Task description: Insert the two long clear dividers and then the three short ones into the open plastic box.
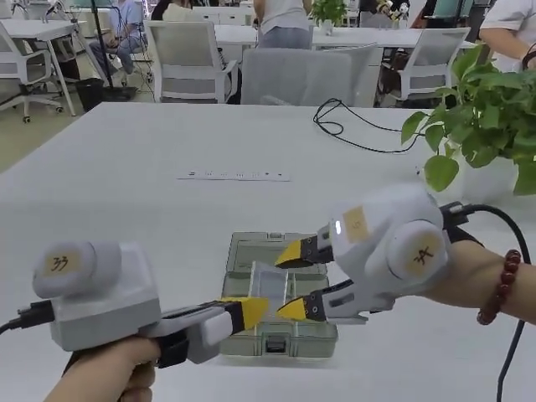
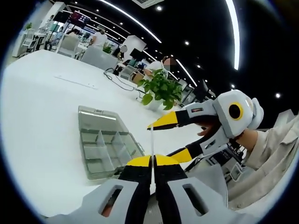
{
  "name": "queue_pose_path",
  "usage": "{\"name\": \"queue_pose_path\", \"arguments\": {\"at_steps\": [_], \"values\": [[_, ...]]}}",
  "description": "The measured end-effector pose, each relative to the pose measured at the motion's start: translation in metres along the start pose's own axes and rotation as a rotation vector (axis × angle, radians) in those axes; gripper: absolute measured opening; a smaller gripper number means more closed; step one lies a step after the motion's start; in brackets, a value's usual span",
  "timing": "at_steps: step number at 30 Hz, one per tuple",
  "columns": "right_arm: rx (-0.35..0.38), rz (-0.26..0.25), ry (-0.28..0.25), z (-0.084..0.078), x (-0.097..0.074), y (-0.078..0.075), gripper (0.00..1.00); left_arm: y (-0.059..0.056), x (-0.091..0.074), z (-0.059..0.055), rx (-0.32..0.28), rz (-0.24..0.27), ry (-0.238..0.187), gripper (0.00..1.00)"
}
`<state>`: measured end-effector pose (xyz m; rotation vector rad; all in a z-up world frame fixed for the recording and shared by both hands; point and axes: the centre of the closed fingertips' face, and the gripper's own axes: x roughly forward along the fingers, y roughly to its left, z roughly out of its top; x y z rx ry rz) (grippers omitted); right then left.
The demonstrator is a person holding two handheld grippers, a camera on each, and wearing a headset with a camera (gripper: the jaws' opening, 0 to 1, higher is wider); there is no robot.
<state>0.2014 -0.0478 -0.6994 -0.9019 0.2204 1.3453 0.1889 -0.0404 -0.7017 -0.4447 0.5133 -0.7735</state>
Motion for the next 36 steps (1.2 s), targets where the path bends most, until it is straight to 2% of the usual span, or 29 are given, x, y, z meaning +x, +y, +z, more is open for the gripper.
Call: {"name": "queue_pose_path", "arguments": {"at_steps": [4,7,14,17,19,23,26,29,32,36], "values": [[0.063,0.007,-0.034,0.004,-0.002,-0.001,0.32,0.007,-0.004,-0.002,0.114,0.03,0.039,0.0],[0.123,0.02,-0.067,0.007,-0.002,0.0,0.32,0.008,-0.007,-0.004,0.196,0.029,0.059,0.0],[0.202,0.074,-0.097,0.011,-0.004,0.007,0.32,0.013,-0.01,-0.021,0.377,0.014,0.158,0.0],[0.211,0.096,-0.094,0.01,-0.003,0.011,0.32,0.011,-0.011,-0.024,0.418,-0.006,0.168,0.0],[0.218,0.115,-0.092,0.009,-0.003,0.015,0.32,0.009,-0.012,-0.028,0.483,-0.02,0.193,0.0],[0.226,0.152,-0.101,0.009,-0.002,0.022,0.31,0.004,-0.013,-0.034,0.546,-0.049,0.215,0.0],[0.21,0.211,-0.106,0.009,-0.003,0.032,0.28,0.0,-0.013,-0.037,0.603,-0.079,0.233,0.0],[0.182,0.249,-0.103,0.008,-0.004,0.041,0.26,-0.005,-0.014,-0.04,0.646,-0.114,0.251,0.0],[0.168,0.285,-0.108,0.008,-0.004,0.049,0.24,-0.01,-0.014,-0.04,0.667,-0.143,0.246,0.0],[0.174,0.33,-0.115,0.008,-0.006,0.058,0.21,-0.017,-0.016,-0.045,0.715,-0.195,0.265,0.0]]}}
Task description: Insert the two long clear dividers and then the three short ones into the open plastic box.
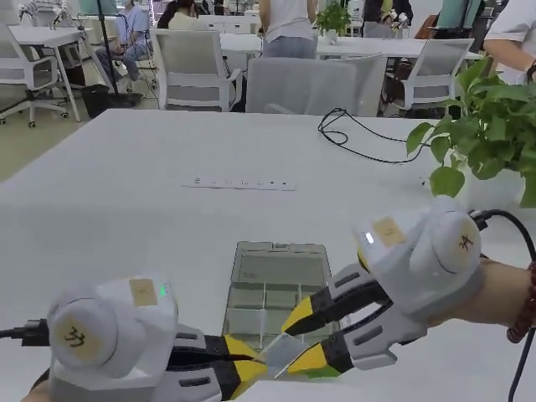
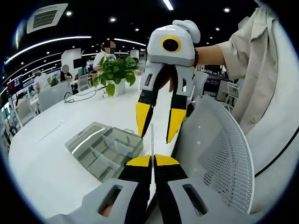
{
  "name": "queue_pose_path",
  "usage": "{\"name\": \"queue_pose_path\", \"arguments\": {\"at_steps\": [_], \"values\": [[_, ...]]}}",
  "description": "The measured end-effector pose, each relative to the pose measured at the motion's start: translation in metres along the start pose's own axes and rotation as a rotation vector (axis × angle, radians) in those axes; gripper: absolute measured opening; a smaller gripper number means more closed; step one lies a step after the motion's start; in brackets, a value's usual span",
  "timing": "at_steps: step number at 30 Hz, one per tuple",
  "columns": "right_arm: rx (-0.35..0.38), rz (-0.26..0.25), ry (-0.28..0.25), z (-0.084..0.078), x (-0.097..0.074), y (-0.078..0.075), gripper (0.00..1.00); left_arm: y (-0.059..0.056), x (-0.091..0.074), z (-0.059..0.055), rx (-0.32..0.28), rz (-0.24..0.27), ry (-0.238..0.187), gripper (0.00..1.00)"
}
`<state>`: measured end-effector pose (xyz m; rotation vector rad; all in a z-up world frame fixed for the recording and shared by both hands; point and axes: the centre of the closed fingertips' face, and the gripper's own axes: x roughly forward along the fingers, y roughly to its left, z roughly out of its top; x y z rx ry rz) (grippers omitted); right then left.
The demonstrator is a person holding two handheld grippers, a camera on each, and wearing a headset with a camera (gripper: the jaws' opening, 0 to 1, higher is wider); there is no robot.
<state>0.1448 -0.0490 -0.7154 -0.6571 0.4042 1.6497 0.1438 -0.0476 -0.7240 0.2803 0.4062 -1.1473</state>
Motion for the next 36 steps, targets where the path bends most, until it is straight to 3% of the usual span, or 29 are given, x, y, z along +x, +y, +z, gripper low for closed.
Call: {"name": "queue_pose_path", "arguments": {"at_steps": [10,16,30,36], "values": [[0.041,0.09,-0.03,-0.001,-0.001,0.016,0.09,-0.014,0.002,0.005,0.056,-0.076,-0.019,0.0],[0.04,0.104,-0.038,-0.001,-0.002,0.017,0.03,-0.017,0.004,0.007,0.064,-0.093,-0.029,0.0],[0.04,0.107,-0.039,0.0,-0.004,0.016,0.02,-0.016,0.004,0.009,0.061,-0.083,-0.047,0.0],[0.055,0.078,-0.032,-0.001,-0.004,0.008,0.02,-0.014,0.003,0.01,0.038,-0.066,-0.063,0.1]]}}
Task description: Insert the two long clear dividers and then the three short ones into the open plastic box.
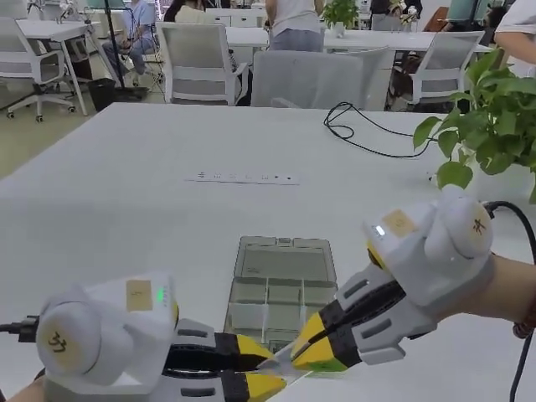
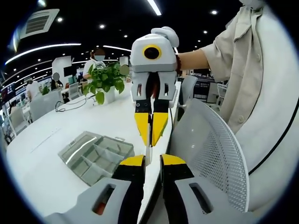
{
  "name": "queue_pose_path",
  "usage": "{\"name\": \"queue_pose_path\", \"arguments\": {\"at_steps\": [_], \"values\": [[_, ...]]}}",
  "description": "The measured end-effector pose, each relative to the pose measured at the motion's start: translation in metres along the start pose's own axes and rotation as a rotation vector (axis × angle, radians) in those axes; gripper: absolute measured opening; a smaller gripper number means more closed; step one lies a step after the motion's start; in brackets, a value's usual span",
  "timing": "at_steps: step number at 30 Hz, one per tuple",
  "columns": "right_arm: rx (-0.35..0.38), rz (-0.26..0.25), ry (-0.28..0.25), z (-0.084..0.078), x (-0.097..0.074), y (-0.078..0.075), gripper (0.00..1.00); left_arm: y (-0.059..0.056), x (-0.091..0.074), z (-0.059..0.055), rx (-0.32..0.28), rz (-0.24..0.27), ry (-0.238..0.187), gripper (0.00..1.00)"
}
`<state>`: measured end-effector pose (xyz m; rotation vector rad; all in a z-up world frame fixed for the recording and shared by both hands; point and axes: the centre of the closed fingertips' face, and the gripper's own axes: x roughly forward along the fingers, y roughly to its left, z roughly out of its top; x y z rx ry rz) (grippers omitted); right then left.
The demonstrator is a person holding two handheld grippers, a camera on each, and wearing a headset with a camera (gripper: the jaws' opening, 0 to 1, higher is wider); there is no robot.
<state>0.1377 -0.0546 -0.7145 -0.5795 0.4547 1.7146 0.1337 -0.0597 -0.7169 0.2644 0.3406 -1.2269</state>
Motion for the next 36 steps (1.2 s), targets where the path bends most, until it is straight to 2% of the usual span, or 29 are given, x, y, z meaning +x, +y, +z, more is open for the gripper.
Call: {"name": "queue_pose_path", "arguments": {"at_steps": [4,5,10,20,24,36], "values": [[0.015,-0.025,0.007,-0.002,-0.002,-0.008,0.02,0.007,-0.001,0.0,-0.014,0.036,-0.016,0.13],[0.016,-0.035,0.008,-0.003,-0.003,-0.011,0.02,0.01,-0.002,0.002,-0.021,0.052,-0.034,0.13],[0.033,-0.064,0.013,-0.006,-0.005,-0.02,0.02,0.016,-0.004,0.002,-0.035,0.086,-0.049,0.19],[0.031,-0.164,0.037,-0.014,-0.01,-0.05,0.02,0.036,-0.009,0.004,-0.066,0.188,-0.092,0.28],[0.042,-0.201,0.054,-0.02,-0.011,-0.062,0.02,0.043,-0.011,0.004,-0.082,0.224,-0.095,0.36],[0.048,-0.256,0.108,-0.038,-0.012,-0.089,0.02,0.055,-0.015,0.001,-0.128,0.294,-0.109,0.51]]}}
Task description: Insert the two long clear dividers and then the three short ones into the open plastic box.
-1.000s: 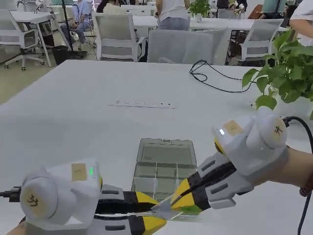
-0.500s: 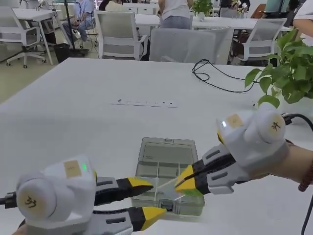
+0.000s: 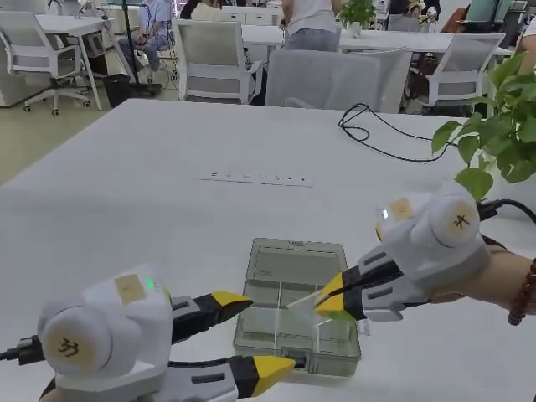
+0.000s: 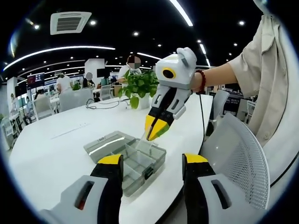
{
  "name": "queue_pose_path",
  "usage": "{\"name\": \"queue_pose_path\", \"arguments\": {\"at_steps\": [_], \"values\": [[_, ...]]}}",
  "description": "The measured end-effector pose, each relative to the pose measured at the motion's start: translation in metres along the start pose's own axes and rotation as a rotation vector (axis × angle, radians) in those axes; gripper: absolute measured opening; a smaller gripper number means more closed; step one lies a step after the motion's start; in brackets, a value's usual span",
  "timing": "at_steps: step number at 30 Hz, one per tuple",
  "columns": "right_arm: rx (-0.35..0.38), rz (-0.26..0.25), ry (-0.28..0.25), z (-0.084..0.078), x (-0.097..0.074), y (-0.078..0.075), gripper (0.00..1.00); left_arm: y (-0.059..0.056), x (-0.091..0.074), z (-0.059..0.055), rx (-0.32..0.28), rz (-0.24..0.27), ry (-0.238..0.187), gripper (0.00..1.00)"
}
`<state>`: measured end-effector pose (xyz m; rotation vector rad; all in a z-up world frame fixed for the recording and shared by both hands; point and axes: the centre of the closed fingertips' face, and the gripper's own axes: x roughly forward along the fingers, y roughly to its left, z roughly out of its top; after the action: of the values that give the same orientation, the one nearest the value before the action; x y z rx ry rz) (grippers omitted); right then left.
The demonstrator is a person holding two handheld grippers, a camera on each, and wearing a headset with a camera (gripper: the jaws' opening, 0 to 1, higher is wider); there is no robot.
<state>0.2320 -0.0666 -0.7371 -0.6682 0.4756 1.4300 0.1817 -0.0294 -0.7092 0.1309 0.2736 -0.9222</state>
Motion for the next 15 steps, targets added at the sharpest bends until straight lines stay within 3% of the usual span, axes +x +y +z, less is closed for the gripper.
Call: {"name": "queue_pose_path", "arguments": {"at_steps": [5,15], "values": [[0.001,-0.022,0.018,-0.005,0.004,-0.01,0.02,0.009,0.0,-0.003,-0.021,0.039,0.013,0.55],[0.016,-0.055,0.047,-0.013,0.012,-0.028,0.02,0.013,-0.001,-0.006,-0.042,0.055,0.017,0.63]]}}
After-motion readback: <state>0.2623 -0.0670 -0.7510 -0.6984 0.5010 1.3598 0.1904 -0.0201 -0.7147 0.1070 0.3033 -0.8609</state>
